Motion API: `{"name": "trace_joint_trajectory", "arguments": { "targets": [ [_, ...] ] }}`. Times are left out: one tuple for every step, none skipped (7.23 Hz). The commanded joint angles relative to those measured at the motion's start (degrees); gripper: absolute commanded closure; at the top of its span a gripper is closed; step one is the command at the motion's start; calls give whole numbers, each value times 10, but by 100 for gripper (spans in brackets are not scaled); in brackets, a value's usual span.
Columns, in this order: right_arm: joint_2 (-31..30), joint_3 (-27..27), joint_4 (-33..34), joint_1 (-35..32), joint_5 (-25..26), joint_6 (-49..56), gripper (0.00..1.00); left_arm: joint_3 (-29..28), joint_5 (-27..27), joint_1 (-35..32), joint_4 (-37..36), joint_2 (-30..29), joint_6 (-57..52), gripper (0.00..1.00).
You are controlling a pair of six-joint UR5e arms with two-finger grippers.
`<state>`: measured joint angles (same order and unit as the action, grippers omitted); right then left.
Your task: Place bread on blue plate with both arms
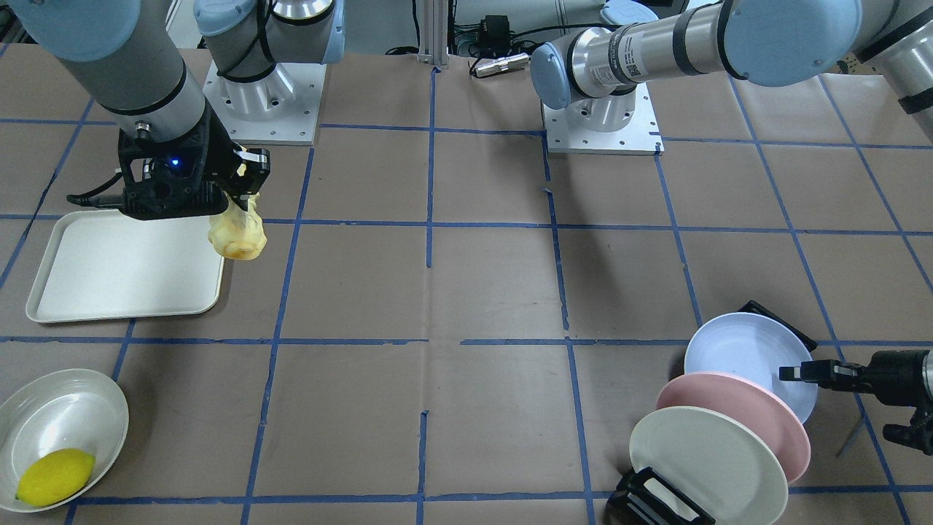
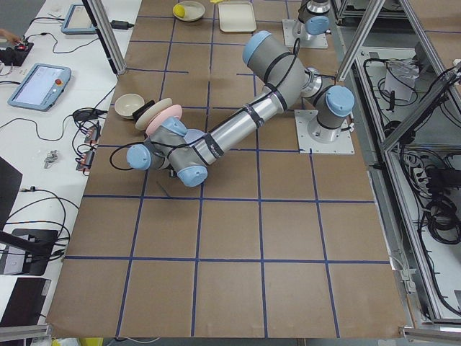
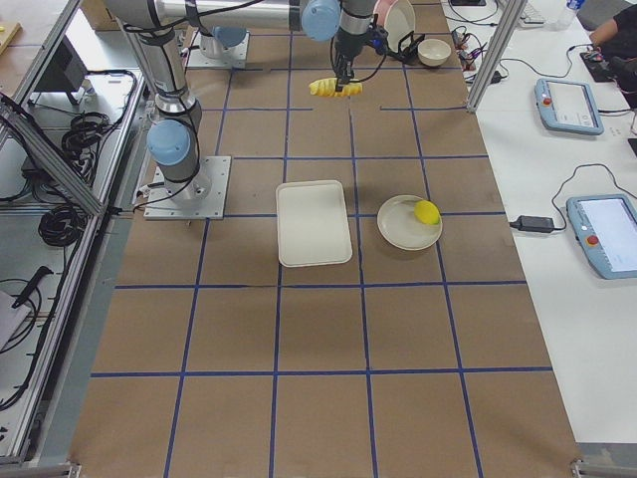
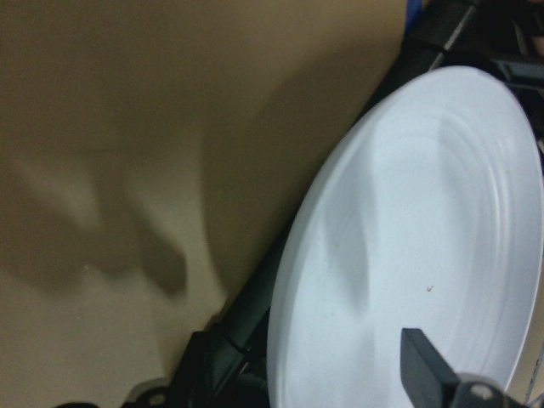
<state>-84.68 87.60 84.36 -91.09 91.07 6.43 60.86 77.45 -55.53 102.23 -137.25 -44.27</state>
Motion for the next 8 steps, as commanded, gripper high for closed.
{"name": "trace_joint_trajectory", "arguments": {
  "targets": [
    [1,3,5,-1,33,3,75,-7,-1,2,0,2,-1,100],
    [2,4,5,-1,33,2,75,-7,2,1,2,10,-1,100],
    [2,4,5,-1,31,3,74,-7,6,3,6,16,-2,100],
    [0,-4,4,-1,26,2,74,9,14,5,24,47,-4,100],
    [0,-5,4,-1,26,2,73,14,27,3,50,80,-4,100],
    [1,-1,5,-1,25,1,73,24,40,2,67,109,-1,100],
    [1,-3,5,-1,24,0,73,49,40,-2,81,145,1,100],
    [1,-3,4,-1,26,3,73,90,39,-7,85,193,35,100]
  ]
}}
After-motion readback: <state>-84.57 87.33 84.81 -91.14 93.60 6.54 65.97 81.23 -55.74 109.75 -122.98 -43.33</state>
